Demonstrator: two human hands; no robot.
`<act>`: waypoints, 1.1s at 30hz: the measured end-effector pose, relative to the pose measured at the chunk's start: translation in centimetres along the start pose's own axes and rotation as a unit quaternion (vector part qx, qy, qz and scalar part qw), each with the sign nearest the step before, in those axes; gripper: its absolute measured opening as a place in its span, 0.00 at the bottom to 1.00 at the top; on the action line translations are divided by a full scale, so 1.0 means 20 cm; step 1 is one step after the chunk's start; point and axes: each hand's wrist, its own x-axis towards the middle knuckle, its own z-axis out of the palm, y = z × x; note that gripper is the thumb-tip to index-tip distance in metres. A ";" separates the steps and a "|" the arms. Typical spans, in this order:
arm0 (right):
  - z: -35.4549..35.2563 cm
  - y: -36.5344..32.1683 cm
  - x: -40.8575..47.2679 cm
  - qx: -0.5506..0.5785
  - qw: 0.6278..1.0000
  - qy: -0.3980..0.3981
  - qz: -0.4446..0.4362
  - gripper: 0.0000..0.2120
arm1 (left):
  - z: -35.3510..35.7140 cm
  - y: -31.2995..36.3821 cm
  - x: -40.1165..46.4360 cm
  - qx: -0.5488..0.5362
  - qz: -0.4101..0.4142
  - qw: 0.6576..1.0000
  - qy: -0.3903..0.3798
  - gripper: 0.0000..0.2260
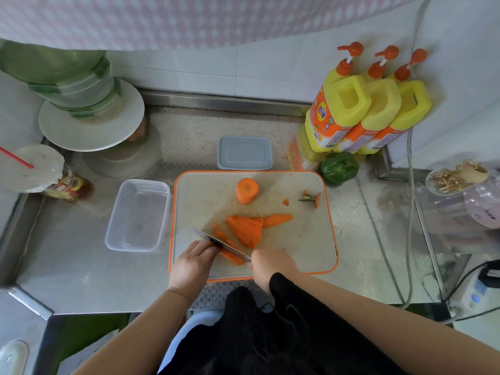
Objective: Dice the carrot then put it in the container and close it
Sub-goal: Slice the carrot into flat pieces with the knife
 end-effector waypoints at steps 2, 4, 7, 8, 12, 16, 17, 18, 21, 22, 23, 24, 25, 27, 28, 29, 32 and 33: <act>0.01 0.00 0.01 0.000 1.000 -0.001 0.001 0.09 | 0.00 0.00 0.00 -0.001 -0.005 1.000 0.001 0.08; 0.02 -0.01 0.01 0.008 1.000 -0.011 0.002 0.10 | 0.00 -0.01 0.00 -0.006 -0.007 1.000 0.002 0.09; 0.03 0.00 0.02 0.024 0.999 -0.024 -0.003 0.11 | 0.00 -0.01 0.00 -0.006 -0.002 1.000 0.002 0.10; 0.04 0.00 0.02 0.030 0.999 -0.026 -0.005 0.11 | 0.00 -0.01 0.00 -0.005 -0.002 1.000 0.003 0.10; 0.06 0.00 0.01 0.060 0.998 -0.031 -0.004 0.17 | 0.00 -0.01 0.00 -0.002 -0.004 1.000 -0.004 0.10; 0.03 0.04 0.03 0.095 0.995 -0.028 0.002 0.18 | -0.02 0.01 0.00 0.020 0.000 1.000 -0.012 0.12; 0.01 0.06 0.04 0.105 0.994 -0.032 0.002 0.18 | -0.03 0.01 0.01 0.022 -0.001 1.000 -0.013 0.12; -0.01 0.07 0.05 0.112 0.993 -0.033 -0.001 0.18 | -0.04 0.02 0.01 0.024 -0.001 1.000 -0.015 0.12; -0.01 0.07 0.05 0.095 0.995 -0.018 -0.011 0.15 | -0.06 0.03 0.02 0.035 -0.006 0.999 -0.029 0.09; 0.00 0.06 0.03 0.091 0.996 -0.016 -0.008 0.15 | -0.06 0.03 0.02 0.036 -0.010 0.999 -0.037 0.10; 0.02 0.06 0.02 0.090 0.996 -0.018 -0.003 0.16 | -0.06 0.03 0.03 0.033 -0.015 0.998 -0.046 0.13; 0.03 0.06 0.01 0.091 0.996 -0.019 0.000 0.16 | -0.06 0.04 0.03 0.029 -0.018 0.998 -0.054 0.15; 0.04 0.06 0.00 0.093 0.996 -0.018 0.003 0.17 | -0.07 0.04 0.03 0.026 -0.018 0.998 -0.057 0.16; 0.05 0.06 -0.01 0.101 0.995 -0.009 0.004 0.17 | -0.08 0.04 0.03 0.026 -0.015 0.998 -0.055 0.17; 0.05 0.06 -0.01 0.103 0.995 -0.003 0.004 0.18 | -0.08 0.04 0.03 0.026 -0.015 0.998 -0.053 0.16; 0.05 0.06 -0.02 0.103 0.995 0.001 0.003 0.18 | -0.08 0.04 0.03 0.027 -0.016 0.998 -0.052 0.16; 0.04 0.07 -0.02 0.100 0.995 0.007 -0.004 0.17 | -0.08 0.04 0.03 0.031 -0.013 0.998 -0.051 0.16; 0.03 0.07 -0.03 0.098 0.995 0.006 -0.005 0.17 | -0.08 0.04 0.02 0.030 -0.012 0.998 -0.051 0.16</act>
